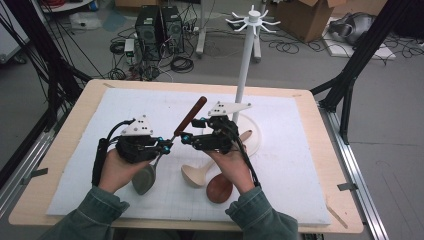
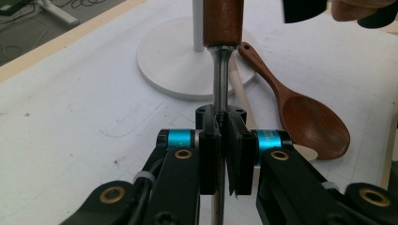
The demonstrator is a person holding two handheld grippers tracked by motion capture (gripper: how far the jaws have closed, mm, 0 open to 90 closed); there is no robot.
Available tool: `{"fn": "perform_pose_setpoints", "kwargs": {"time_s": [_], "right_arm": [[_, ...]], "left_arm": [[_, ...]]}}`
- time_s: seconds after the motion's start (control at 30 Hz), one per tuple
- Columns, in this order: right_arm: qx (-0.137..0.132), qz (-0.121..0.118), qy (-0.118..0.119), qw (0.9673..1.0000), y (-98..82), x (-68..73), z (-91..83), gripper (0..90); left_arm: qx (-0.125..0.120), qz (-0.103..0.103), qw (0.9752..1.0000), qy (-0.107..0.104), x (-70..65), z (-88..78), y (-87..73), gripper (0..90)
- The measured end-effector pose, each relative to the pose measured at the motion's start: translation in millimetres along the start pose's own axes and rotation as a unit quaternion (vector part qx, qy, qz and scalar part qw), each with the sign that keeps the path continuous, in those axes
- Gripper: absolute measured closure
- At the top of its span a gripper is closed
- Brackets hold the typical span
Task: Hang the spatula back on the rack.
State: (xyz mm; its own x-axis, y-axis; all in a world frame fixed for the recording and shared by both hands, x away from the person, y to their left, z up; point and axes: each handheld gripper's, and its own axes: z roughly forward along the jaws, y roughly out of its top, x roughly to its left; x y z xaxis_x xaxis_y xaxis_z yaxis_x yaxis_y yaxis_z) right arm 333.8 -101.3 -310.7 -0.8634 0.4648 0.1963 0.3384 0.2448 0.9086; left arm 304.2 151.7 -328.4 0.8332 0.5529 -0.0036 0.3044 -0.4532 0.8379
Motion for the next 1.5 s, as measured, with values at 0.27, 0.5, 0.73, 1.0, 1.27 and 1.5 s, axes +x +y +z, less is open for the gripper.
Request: {"fn": "perform_pose_setpoints", "kwargs": {"time_s": [0.27,0.5,0.73,1.0,1.27,1.5], "right_arm": [[-0.013,0.011,-0.002,0.9999,13.2,7.4,11.1,58.6],[-0.033,0.026,0.023,0.9989,18.1,9.6,16.9,67.8],[-0.041,0.017,0.052,0.9977,28.2,19.2,22.5,73.6],[-0.046,-0.008,0.054,0.9975,40.8,26.4,26.1,73.9],[-0.055,-0.028,0.071,0.9955,50.6,21.9,20.7,73.9],[-0.058,-0.057,0.084,0.9931,72.4,16.0,1.4,73.9]], "left_arm": [[-0.01,0.008,0.9999,0.005,-3.5,-3.2,4.8,84.1],[-0.016,0.007,0.9997,0.017,-3.2,-7.5,2.9,84.1],[-0.032,0.003,0.9993,0.018,-1.6,-13.6,3.2,83.9],[-0.049,0.001,0.9986,0.021,2.5,-25.1,3.9,80.1],[-0.068,-0.005,0.9975,0.022,3.5,-39.6,4.0,66.3],[-0.096,-0.017,0.9949,0.027,2.5,-56.8,-4.4,57.0]]}}
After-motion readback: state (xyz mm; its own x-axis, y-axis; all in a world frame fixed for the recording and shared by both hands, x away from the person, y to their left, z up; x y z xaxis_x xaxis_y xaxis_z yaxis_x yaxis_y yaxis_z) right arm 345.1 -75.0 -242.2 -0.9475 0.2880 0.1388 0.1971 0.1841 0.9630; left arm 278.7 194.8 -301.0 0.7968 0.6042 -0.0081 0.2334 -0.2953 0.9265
